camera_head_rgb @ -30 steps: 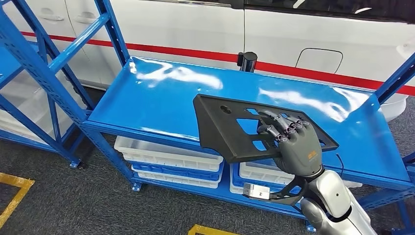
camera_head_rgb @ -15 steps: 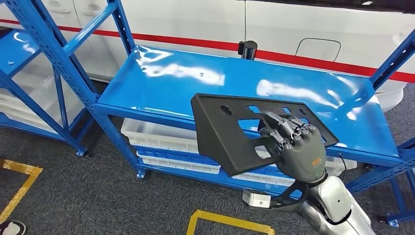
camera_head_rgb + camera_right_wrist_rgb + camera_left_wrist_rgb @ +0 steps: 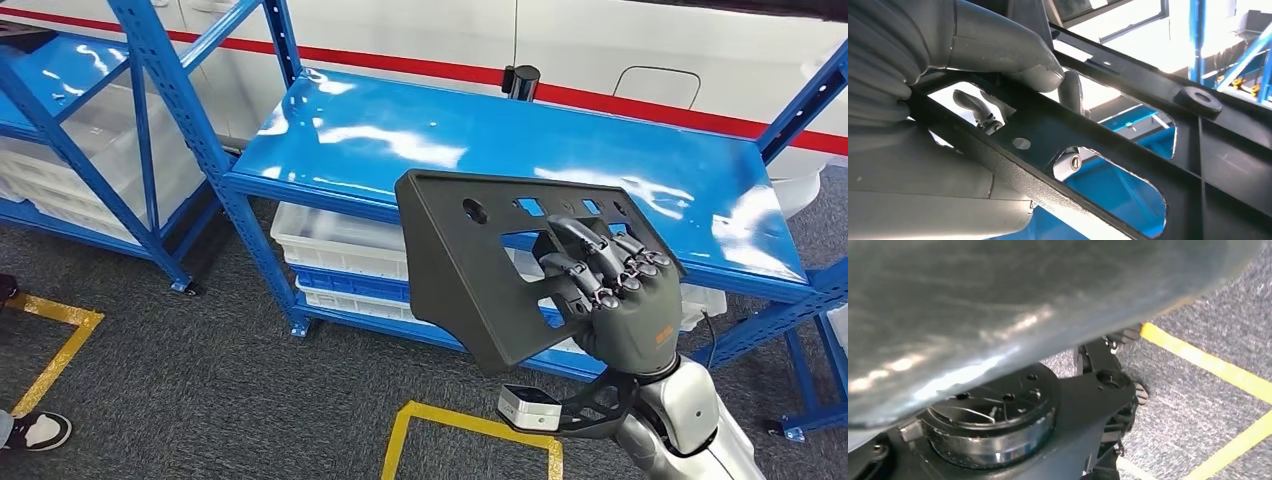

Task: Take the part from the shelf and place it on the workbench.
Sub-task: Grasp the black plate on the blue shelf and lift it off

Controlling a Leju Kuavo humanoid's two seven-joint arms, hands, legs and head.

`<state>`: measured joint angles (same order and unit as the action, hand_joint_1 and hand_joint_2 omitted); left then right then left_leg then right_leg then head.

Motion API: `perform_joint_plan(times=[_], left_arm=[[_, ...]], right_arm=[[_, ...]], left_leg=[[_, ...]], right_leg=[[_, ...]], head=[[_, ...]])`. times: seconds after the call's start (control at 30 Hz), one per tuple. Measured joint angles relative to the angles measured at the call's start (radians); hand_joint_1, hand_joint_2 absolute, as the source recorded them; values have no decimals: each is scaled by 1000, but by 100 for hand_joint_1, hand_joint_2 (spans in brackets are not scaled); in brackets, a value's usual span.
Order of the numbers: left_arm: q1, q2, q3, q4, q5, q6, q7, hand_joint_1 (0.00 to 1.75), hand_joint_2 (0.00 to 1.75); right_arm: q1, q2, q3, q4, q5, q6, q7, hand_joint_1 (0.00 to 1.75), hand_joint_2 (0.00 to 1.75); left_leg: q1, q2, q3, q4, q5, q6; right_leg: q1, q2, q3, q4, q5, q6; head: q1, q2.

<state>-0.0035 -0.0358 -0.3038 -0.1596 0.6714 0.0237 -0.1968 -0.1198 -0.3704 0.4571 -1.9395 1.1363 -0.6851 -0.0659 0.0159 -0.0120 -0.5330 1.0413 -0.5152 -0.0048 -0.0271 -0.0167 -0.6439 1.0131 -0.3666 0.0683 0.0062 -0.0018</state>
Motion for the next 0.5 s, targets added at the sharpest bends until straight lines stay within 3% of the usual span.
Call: perform_joint_plan(times=[0.03, 0.1, 0.17, 0.2, 0.23, 0.27, 0.3, 0.33, 0.4, 0.43, 0.5], left_arm=[[0, 1, 0, 1, 0, 0, 0, 0, 0], [0, 2, 0, 2, 1, 1, 0, 0, 0], [1, 3, 1, 2, 2, 0, 0, 0, 0], [1, 3, 1, 2, 2, 0, 0, 0, 0], [1, 3, 1, 2, 2, 0, 0, 0, 0], [1, 2, 1, 2, 2, 0, 0, 0, 0], [1, 2, 1, 2, 2, 0, -1, 0, 0], [0, 1, 1, 2, 2, 0, -1, 0, 0], [0, -2, 1, 2, 3, 0, -1, 0, 0], [0, -3, 1, 1, 3, 0, -2, 0, 0], [2, -4, 1, 2, 5, 0, -2, 0, 0]], right_arm=[[1, 0, -1, 0, -1, 0, 0, 175, 175], [2, 0, -3, -1, -3, 0, -1, 175, 175], [2, 0, -5, -1, -8, 0, -2, 175, 175], [2, 0, -6, -1, -13, 0, -4, 175, 175], [2, 0, -6, -1, -19, 0, -6, 175, 175], [2, 0, -6, -1, -25, 0, -9, 175, 175], [1, 0, -6, -1, -31, 1, -12, 175, 175], [0, 0, -6, -1, -36, 1, -14, 175, 175], [-6, 0, -7, -3, -45, 2, -17, 175, 175], [-9, 0, -8, -5, -50, 3, -18, 175, 175], [-14, 0, -8, -6, -55, 4, -19, 175, 175]], left_leg=[[-4, 2, -13, -1, 12, 17], [-7, 7, -45, -4, 40, 45], [-11, 7, -78, -3, 68, 56], [-13, 7, -95, -3, 82, 57], [-16, 7, -114, -2, 96, 57], [-17, 7, -131, -2, 110, 56], [-18, 7, -147, -2, 124, 55], [-18, 7, -159, -2, 137, 52], [-20, 6, -175, -2, 161, 44], [-21, 6, -177, -5, 174, 39], [-19, 7, -180, -17, 198, 25]], right_leg=[[-3, 1, -11, 9, -12, 1], [-5, 6, -49, 85, -87, -12], [-1, 11, -87, 219, -176, -25], [2, 13, -91, 277, -196, -23], [4, 14, -81, 306, -195, -18], [7, 14, -55, 303, -180, -10], [12, 14, -9, 263, -161, -6], [17, 14, 51, 195, -155, -9], [28, 14, 170, 36, -177, -25], [32, 13, 201, -13, -190, -33], [30, 12, 200, -37, -183, -42]], head=[[1, 0], [3, 0], [4, 0], [4, 0], [4, 0], [4, 0], [4, 0], [4, 0], [4, 0], [4, 0], [4, 0]])
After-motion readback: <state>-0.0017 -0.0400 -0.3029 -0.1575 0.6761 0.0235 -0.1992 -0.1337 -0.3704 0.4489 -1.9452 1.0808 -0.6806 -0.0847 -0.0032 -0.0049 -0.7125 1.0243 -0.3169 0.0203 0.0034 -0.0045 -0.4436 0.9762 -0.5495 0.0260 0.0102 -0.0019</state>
